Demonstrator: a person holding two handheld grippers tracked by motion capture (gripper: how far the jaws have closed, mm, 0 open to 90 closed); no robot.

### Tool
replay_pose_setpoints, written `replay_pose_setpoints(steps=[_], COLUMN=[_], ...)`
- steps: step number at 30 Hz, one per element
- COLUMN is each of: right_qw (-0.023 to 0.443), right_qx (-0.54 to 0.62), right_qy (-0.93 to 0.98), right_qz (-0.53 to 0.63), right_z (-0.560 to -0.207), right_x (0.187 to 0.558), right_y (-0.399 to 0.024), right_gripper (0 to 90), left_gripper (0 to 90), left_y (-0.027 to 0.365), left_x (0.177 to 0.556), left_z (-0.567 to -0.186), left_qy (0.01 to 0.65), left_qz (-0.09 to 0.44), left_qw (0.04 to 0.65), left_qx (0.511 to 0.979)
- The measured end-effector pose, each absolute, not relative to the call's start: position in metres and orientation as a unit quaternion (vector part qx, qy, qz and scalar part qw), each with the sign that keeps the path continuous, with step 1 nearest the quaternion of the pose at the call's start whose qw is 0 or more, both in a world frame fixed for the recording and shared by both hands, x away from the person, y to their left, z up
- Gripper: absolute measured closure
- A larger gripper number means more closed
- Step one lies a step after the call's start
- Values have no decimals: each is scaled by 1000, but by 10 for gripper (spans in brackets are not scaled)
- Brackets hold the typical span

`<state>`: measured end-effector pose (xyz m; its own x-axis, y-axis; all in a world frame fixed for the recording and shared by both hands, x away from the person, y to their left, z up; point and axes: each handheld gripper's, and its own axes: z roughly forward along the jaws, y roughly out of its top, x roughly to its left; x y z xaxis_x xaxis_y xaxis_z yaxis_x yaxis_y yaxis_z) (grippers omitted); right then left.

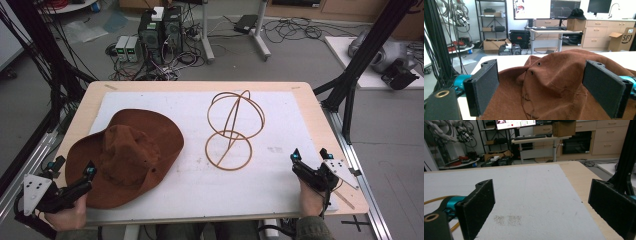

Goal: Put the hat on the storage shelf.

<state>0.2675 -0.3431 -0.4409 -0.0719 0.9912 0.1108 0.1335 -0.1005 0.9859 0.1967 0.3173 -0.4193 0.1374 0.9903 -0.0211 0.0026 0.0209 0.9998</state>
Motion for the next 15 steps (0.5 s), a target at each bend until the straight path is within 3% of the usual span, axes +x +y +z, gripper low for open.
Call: replay_pose_setpoints(steps=[15], right_qw=[414], right_qx=[542], right_qy=[519], right_qz=[516], right_z=[-441], right_x=[268], right_y=[-343], right_gripper=[63], left_gripper=[141], left_y=[318], left_x=[196], left_z=[-418], left_qy=[472], left_qz=[453], left_qw=[535], left_qx=[535])
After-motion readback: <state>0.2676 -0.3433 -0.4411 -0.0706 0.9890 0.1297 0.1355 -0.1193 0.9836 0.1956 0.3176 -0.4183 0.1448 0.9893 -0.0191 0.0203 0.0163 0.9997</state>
